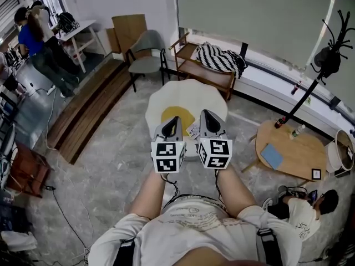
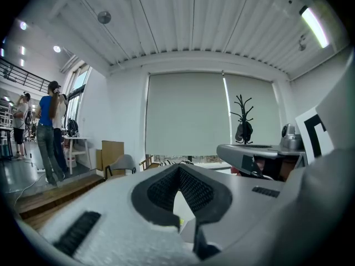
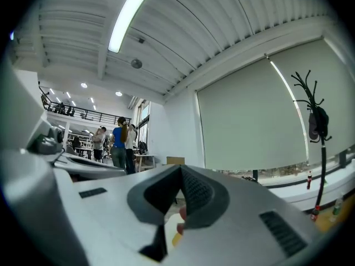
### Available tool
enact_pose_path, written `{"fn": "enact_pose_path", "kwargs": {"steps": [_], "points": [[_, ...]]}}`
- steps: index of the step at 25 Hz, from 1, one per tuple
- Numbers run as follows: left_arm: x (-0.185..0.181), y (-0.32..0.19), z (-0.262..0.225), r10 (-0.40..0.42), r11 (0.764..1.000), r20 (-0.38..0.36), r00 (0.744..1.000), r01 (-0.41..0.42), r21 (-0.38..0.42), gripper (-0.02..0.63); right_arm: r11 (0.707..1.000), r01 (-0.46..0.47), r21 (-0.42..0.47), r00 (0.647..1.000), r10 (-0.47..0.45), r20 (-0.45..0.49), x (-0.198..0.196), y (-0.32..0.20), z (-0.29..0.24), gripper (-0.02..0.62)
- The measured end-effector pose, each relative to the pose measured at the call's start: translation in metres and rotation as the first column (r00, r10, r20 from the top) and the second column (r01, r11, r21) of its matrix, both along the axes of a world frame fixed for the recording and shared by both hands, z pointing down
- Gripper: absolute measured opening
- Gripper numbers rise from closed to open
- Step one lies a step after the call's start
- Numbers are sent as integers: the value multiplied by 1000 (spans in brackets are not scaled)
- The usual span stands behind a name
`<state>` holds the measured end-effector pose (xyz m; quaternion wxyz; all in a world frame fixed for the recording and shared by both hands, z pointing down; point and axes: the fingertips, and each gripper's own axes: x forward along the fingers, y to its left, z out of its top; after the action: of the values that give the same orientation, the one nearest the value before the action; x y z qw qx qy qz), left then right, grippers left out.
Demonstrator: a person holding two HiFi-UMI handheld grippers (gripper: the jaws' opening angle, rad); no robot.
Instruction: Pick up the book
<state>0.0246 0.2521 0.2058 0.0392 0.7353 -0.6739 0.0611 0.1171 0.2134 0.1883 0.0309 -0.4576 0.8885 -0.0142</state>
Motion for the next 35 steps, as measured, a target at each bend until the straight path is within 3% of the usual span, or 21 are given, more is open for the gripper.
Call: {"fn": "enact_pose_path", "kwargs": {"steps": [18,24,35], "points": [[-55,33,8,12,1000,-16,1000,-13,-10,12,1000,-3,17,1000,3,-9,-62,35,0,25],[-69,50,21,31,999,-59,998,-31,-15,12,1000,-13,1,1000,13,-7,-74,53,10,25],[-84,41,31,27,999,-33,999,-28,-31,12,1000,-15,-21,1000,15,-9,-91,38,24,25]]}}
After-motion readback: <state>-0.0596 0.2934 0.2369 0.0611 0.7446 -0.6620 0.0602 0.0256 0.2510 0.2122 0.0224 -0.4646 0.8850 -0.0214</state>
